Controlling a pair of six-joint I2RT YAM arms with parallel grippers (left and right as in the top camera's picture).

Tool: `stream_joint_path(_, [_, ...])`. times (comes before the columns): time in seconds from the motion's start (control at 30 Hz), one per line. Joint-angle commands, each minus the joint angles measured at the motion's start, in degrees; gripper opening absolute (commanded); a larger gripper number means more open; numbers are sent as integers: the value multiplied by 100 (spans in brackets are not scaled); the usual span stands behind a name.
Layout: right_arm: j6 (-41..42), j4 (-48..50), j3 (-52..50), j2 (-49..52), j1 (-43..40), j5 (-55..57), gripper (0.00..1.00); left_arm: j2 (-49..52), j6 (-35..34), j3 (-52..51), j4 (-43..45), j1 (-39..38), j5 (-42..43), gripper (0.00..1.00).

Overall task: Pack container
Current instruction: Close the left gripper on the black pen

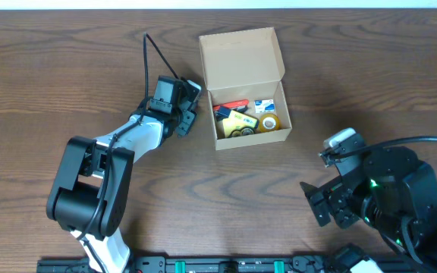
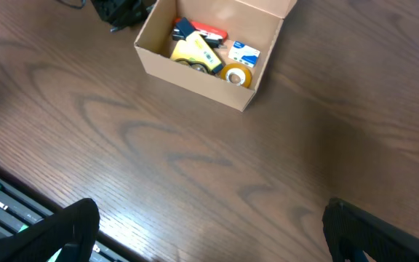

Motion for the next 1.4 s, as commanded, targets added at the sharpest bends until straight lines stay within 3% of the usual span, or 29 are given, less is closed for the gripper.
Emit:
stream_joint_path(0.0, [81,0,2,-11,-96,66,99,319,-146,-76,-96,55,-673,60])
stream_joint_path(0.2, [81,0,2,-11,-96,66,99,319,-516,-76,-105,236,-560,60])
stream_joint_path(0.43, [81,0,2,-11,-96,66,99,319,-522,-76,-391,232,232,47])
stream_joint_path(0.57, [79,0,2,-11,-96,66,99,317,-796,-76,-511,236,278,52])
stream_joint_path(0.7, [79,0,2,-11,-96,66,99,317,-1196,-74,-542,243,280,50])
stream_joint_path(1.17, [81,0,2,-11,-96,66,99,317,-1414,-70,-992,258,275,8])
stream_joint_path(1.37, [79,0,2,-11,-96,66,99,299,-1414,-63,-1029,374,273,6])
